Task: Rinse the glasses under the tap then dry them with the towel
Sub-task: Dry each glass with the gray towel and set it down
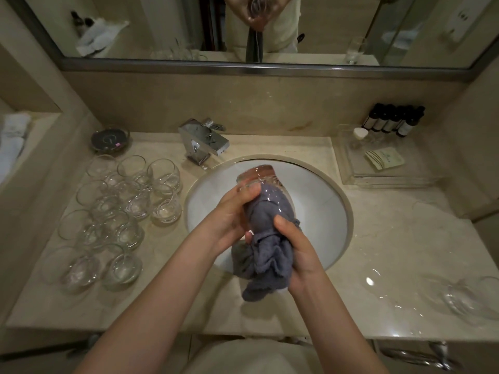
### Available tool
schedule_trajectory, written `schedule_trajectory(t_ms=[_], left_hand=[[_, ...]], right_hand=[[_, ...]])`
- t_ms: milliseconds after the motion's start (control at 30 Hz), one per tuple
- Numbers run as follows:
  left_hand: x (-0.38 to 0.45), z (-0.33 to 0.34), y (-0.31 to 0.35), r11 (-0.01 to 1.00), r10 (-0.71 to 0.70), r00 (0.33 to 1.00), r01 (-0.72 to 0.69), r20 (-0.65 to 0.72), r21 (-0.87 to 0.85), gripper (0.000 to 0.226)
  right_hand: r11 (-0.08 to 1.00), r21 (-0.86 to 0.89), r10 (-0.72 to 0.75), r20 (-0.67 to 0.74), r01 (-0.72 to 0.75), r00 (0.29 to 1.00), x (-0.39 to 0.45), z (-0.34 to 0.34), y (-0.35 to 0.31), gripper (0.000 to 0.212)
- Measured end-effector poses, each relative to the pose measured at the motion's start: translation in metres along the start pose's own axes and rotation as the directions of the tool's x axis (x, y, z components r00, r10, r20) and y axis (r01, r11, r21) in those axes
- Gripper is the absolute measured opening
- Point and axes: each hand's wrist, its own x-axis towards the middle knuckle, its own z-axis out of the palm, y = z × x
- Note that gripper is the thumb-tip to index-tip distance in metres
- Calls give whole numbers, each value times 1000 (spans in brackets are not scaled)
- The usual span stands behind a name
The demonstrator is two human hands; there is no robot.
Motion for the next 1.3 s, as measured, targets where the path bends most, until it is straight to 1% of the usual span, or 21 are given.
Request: schedule_trajectory(t_ms=[33, 67, 133, 233, 300, 333, 400, 467, 533, 600, 633, 700, 800, 833, 900, 967, 1033, 1100, 1167, 1233, 1300], left_hand=[[-1, 0, 5, 998, -51, 998, 53, -41, 43, 87], [-2, 0, 8, 987, -103, 990, 113, -93, 110, 86], [-4, 2, 11, 949, -149, 969, 196, -199, 245, 80], [-4, 9, 5, 943, -63, 965, 141, -253, 301, 46], [-3, 11, -1, 966, 15, 966, 53, -259, 255, 28], [-2, 10, -3, 974, 28, 972, 26, -234, 226, 25], [-2, 7, -4, 988, 31, 989, -9, -141, 156, 32], [-2, 2, -5, 1000, 2, 999, -1, -37, 28, 49], [-2, -3, -8, 997, -37, 997, 42, 66, -70, 67], [-3, -4, -9, 994, -50, 991, 62, 127, -93, 65], [-4, -2, -9, 994, -64, 991, 74, 117, -80, 58], [-7, 0, -8, 996, -81, 997, 82, 10, -25, 42], [-8, -5, -12, 989, -136, 984, 143, -118, 48, 60], [-11, -3, -13, 985, -127, 981, 142, -148, 95, 61], [-14, 0, -16, 983, -52, 977, 87, -207, 163, 48], [-17, 3, -17, 987, 10, 978, 23, -207, 157, 33], [-18, 3, -16, 983, 40, 984, -8, -172, 186, 30], [-17, 0, -12, 978, 53, 993, -31, -103, 205, 44], [-18, -4, -8, 989, -1, 1000, 4, -23, 150, 66], [-19, -4, -6, 996, -50, 999, 49, 7, 76, 90], [-20, -5, -7, 994, -55, 998, 57, -23, 94, 99]], right_hand=[[997, -69, -22, -25, 21, 999, 3, -2, 1, 80], [991, -128, -43, -46, 37, 998, 5, -5, 3, 74], [980, -194, -62, -70, 48, 996, 7, -9, 10, 68], [976, -210, -74, -63, 60, 995, 7, -11, 16, 74], [979, -194, -65, -50, 54, 997, 6, -7, 16, 79], [987, -156, -41, -53, 32, 998, 5, -6, 16, 82], [999, -13, 37, -40, -38, 999, 1, -6, 14, 78], [992, 101, 82, -4, -81, 997, -4, -5, 11, 75], [986, 139, 89, 15, -90, 996, -8, -2, 8, 75], [989, 126, 73, 21, -75, 997, -8, 0, 6, 72], [993, 102, 59, 15, -60, 998, -8, 0, 6, 69], [1000, 20, 24, -3, -24, 1000, -4, -3, 7, 65], [989, -148, -32, -26, 28, 999, 2, -4, 10, 67], [983, -180, -49, -28, 43, 998, 3, -4, 11, 68], [975, -213, -75, -9, 72, 997, 4, -1, 12, 64], [973, -218, -69, 27, 73, 997, 4, 2, 12, 59], [989, -147, -30, 26, 34, 999, 3, 3, 11, 69], [999, 30, 42, 1, -42, 999, 0, 1, 10, 80], [988, 140, 70, 17, -72, 997, -3, 6, 10, 72], [983, 169, 72, 24, -75, 997, -4, 13, 10, 67], [986, 148, 74, 8, -75, 997, 1, 12, 11, 66]])
